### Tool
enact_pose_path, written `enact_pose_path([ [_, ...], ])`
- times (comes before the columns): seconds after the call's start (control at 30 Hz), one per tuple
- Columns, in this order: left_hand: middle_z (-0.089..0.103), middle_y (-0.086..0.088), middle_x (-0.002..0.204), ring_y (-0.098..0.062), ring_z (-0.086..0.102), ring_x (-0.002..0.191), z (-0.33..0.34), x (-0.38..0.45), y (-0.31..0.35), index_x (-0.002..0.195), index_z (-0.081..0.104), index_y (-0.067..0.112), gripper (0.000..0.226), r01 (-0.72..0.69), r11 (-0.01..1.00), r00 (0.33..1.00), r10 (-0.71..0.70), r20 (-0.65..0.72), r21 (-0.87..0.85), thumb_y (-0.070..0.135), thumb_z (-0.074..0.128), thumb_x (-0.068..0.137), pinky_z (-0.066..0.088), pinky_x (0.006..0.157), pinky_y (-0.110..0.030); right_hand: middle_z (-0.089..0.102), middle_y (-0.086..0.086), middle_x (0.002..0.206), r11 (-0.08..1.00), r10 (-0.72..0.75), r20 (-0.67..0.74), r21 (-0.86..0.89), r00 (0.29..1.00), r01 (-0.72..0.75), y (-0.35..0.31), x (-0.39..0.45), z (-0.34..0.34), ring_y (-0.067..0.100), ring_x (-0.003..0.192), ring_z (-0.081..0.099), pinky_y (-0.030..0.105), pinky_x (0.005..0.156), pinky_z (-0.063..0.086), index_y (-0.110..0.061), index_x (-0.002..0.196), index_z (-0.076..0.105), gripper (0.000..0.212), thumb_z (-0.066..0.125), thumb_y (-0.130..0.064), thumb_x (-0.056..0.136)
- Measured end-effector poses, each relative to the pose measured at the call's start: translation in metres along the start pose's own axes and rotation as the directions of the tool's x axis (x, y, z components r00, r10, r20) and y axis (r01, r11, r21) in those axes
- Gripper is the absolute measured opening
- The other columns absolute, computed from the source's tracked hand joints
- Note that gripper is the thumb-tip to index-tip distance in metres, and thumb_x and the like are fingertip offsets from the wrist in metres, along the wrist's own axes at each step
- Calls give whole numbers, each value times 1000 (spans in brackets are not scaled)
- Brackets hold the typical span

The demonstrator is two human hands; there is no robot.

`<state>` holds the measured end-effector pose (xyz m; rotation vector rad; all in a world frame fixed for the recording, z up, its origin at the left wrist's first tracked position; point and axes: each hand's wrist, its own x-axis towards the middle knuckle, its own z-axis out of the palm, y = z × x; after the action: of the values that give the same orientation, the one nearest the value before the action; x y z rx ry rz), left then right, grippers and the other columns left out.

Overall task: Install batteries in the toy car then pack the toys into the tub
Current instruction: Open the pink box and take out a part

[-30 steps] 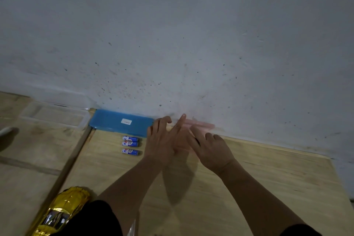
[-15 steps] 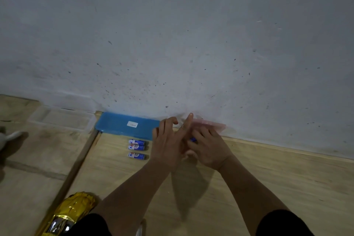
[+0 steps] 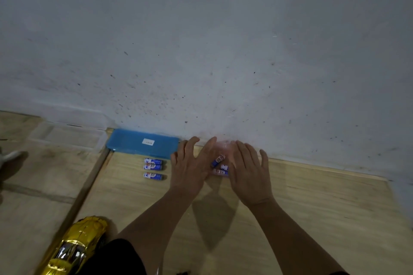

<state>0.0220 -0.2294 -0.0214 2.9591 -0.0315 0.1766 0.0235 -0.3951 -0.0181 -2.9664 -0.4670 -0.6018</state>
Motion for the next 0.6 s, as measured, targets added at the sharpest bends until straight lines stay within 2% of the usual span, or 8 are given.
enact_pose_path([
  [0.03, 52, -9, 130, -32, 54, 115, 1, -2, 0, 135, 34, 34, 101, -8, 1000, 1000, 8, -24, -9, 46, 88, 51, 50, 78, -42, 60, 11, 128, 1000, -5, 16, 4, 1000, 5, 0, -3, 0, 27, 119, 55, 50, 100, 39, -9, 130, 45, 46, 22, -32, 98],
  [0.1, 57, -6, 128, -31, 55, 115, 3, -6, -2, 127, 42, 29, 93, -77, 997, 996, 77, -47, 1, 38, 90, 48, 52, 77, -44, 64, 10, 121, 999, -36, 10, 12, 999, 36, -1, -9, 2, 27, 112, 59, 47, 97, 38, -9, 125, 52, 43, 30, -30, 95],
  [0.2, 60, 2, 125, -24, 42, 119, 5, -11, -4, 122, 44, 28, 87, -190, 981, 981, 191, -21, 23, 24, 91, 49, 50, 81, -46, 68, 7, 106, 990, -136, 14, 37, 991, 135, -1, -20, 6, 26, 100, 62, 41, 88, 37, -11, 110, 63, 34, 40, -27, 91],
  [0.27, 62, 3, 121, -22, 40, 117, 7, -14, -7, 123, 45, 25, 81, -231, 972, 973, 231, 7, 32, 21, 87, 54, 43, 86, -46, 68, 4, 104, 987, -149, 43, 59, 988, 146, 1, -24, 10, 24, 97, 62, 38, 86, 38, -13, 107, 67, 35, 40, -28, 91],
  [0.33, 64, 3, 119, -22, 40, 117, 9, -16, -8, 123, 53, 20, 68, -263, 963, 965, 263, 4, 66, 14, 78, 60, 33, 87, -43, 69, 4, 106, 988, -134, 48, 87, 990, 129, 2, -27, 14, 24, 99, 63, 36, 85, 39, -13, 109, 68, 36, 40, -28, 91],
  [0.4, 65, 3, 118, -21, 40, 116, 9, -17, -7, 118, 64, 18, 59, -273, 958, 962, 274, 4, 86, 10, 68, 60, 38, 87, -42, 68, 4, 107, 987, -116, 35, 115, 993, 112, 2, -28, 15, 23, 101, 62, 35, 84, 40, -12, 110, 67, 36, 41, -28, 91],
  [0.5, 67, 7, 113, -17, 43, 112, 2, -14, -2, 113, 67, 22, 63, -250, 967, 967, 247, 69, 41, 11, 78, 53, 46, 82, -37, 67, 4, 101, 988, -99, 30, 119, 995, 94, 0, -21, 13, 24, 99, 61, 37, 80, 43, -13, 106, 68, 34, 41, -27, 90],
  [0.6, 68, 11, 108, -17, 57, 108, -10, -9, -4, 119, 62, 30, 77, -270, 963, 954, 268, 131, -8, 22, 86, 45, 50, 78, -37, 65, 8, 91, 991, -122, 49, 68, 991, 119, -6, -8, 10, 30, 91, 62, 40, 79, 40, -11, 99, 65, 37, 35, -30, 93],
])
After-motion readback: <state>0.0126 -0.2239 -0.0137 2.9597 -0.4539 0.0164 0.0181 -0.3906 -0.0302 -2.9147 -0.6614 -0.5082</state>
